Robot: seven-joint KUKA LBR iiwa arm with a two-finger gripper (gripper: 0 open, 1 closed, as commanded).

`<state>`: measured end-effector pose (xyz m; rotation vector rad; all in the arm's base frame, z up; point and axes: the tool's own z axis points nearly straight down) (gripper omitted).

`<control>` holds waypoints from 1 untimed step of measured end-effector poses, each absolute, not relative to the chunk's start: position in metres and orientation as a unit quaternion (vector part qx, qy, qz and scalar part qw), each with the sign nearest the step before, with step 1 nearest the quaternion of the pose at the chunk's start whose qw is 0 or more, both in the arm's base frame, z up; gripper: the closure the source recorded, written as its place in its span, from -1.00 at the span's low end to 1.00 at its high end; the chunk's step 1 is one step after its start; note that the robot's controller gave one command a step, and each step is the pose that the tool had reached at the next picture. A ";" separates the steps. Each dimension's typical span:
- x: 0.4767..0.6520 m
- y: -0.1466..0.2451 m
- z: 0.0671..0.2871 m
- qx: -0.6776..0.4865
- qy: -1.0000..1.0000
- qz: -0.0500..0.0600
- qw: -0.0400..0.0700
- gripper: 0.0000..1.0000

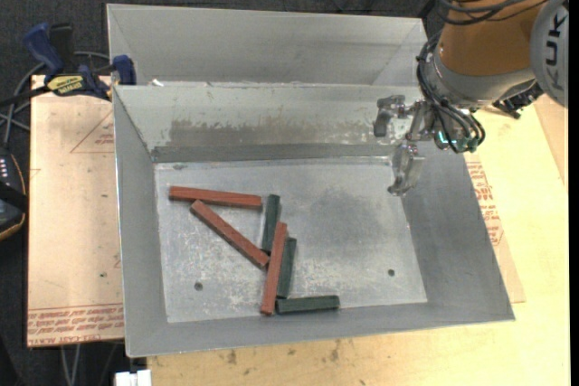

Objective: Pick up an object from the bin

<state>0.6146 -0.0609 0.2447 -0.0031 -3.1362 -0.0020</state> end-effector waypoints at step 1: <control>0.502 0.021 0.195 0.014 -1.000 -0.002 0.004 -1.00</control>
Offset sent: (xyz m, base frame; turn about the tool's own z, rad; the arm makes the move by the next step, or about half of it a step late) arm -0.1089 0.0779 -0.0466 -0.0237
